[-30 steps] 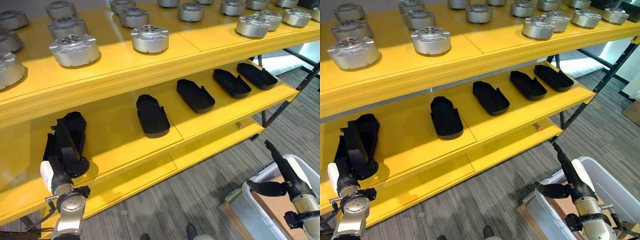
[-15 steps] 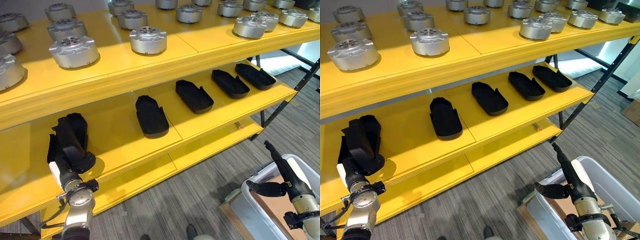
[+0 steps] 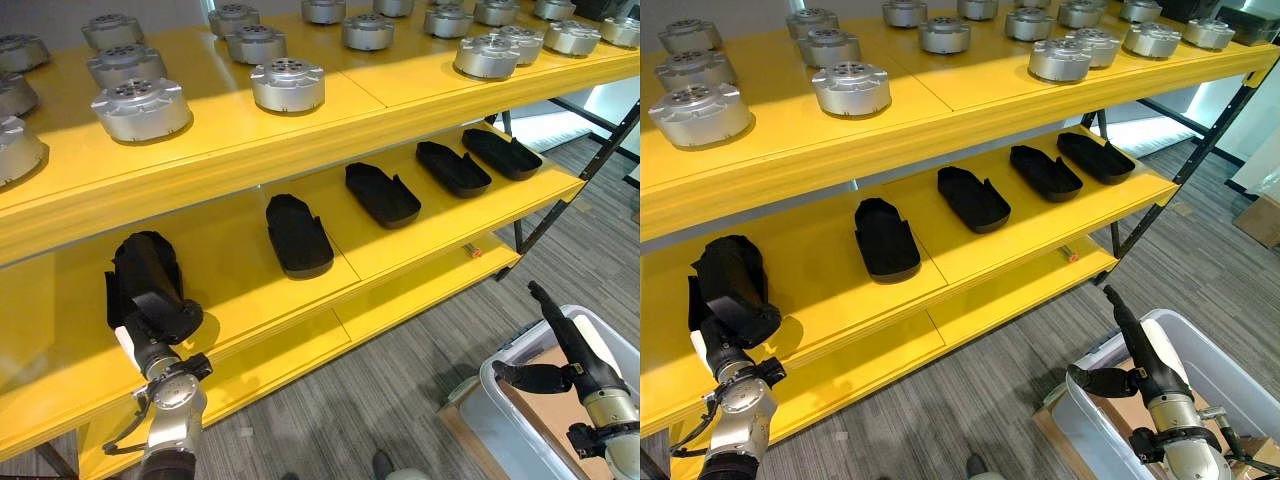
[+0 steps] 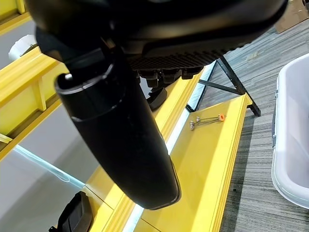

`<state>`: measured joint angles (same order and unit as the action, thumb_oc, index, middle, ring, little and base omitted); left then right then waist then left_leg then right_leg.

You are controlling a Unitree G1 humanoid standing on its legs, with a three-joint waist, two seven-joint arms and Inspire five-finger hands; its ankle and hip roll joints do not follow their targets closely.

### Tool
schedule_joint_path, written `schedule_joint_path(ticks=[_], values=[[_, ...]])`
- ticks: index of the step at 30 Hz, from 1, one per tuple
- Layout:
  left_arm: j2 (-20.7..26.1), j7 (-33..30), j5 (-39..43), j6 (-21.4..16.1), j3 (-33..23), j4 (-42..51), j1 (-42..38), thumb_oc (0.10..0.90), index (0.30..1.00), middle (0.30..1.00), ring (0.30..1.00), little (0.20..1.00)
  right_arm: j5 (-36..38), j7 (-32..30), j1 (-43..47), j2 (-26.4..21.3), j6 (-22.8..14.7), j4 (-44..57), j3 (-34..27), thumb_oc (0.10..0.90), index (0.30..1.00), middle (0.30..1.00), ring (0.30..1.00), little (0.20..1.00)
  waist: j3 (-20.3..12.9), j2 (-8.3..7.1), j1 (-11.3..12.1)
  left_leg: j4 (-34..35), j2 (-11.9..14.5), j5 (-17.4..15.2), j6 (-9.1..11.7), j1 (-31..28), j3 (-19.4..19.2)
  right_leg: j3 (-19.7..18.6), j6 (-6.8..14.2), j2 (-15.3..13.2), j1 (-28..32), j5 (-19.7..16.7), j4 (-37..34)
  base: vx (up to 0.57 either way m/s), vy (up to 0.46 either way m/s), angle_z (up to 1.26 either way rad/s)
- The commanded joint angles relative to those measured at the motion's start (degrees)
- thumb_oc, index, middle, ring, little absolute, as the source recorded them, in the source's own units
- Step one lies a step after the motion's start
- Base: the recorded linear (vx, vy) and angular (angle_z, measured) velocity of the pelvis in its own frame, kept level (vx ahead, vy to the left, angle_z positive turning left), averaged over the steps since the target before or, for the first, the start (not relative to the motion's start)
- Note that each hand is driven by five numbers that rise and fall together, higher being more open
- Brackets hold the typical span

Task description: Move parts from the plastic box to the shelf.

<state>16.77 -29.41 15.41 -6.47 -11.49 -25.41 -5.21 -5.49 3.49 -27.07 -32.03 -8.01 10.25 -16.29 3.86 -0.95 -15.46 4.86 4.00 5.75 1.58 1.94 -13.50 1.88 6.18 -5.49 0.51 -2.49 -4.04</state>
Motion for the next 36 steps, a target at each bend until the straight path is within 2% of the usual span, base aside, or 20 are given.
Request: schedule_joint_path(ticks=[1,17,33,36], values=[[3.2,0.1,-0.1,-5.2,-0.2,-0.1,-6.4,0.4,0.3,0.3,0.3,0.3,2.4,-2.3,3.8,-2.2,-3.7,3.6,-3.1,0.9,1.0,1.0,1.0,1.0,-1.9,-1.03,0.8,0.1,-1.5,-7.8,0.4,-6.8,-1.8,-1.4,0.4,3.3,-5.8,-1.5,3.3,0.0,-0.007,-0.04],[4.0,0.3,-0.3,-5.7,-0.4,2.5,-6.5,0.4,0.3,0.3,0.3,0.3,2.5,-1.7,3.8,-2.0,-3.6,3.4,-3.0,0.9,1.0,1.0,1.0,1.0,-3.1,-0.91,0.8,0.1,-1.3,-8.0,0.5,-7.2,-1.9,-1.5,0.5,3.4,-5.2,-1.7,2.7,0.0,-0.001,0.0],[5.6,-0.4,-4.3,-7.8,-2.8,12.8,-3.5,0.4,0.3,0.3,0.3,0.3,3.3,-1.6,3.7,-0.9,-4.2,2.7,-3.6,0.9,1.0,1.0,1.0,1.0,-4.1,-0.55,1.8,0.1,-1.6,-7.9,0.6,-7.1,-0.6,0.0,0.3,3.0,-4.0,-1.5,2.4,0.0,0.0,0.02],[6.8,0.0,-5.3,-9.2,-3.0,17.5,-3.7,0.4,0.3,0.3,0.3,0.3,3.4,-1.3,3.7,-0.7,-4.6,2.5,-3.5,0.9,1.0,1.0,1.0,1.0,-4.5,-0.36,2.1,0.1,-1.7,-7.9,0.5,-7.1,-0.1,0.4,0.3,2.9,-3.6,-1.4,2.3,-0.01,0.004,0.07]])
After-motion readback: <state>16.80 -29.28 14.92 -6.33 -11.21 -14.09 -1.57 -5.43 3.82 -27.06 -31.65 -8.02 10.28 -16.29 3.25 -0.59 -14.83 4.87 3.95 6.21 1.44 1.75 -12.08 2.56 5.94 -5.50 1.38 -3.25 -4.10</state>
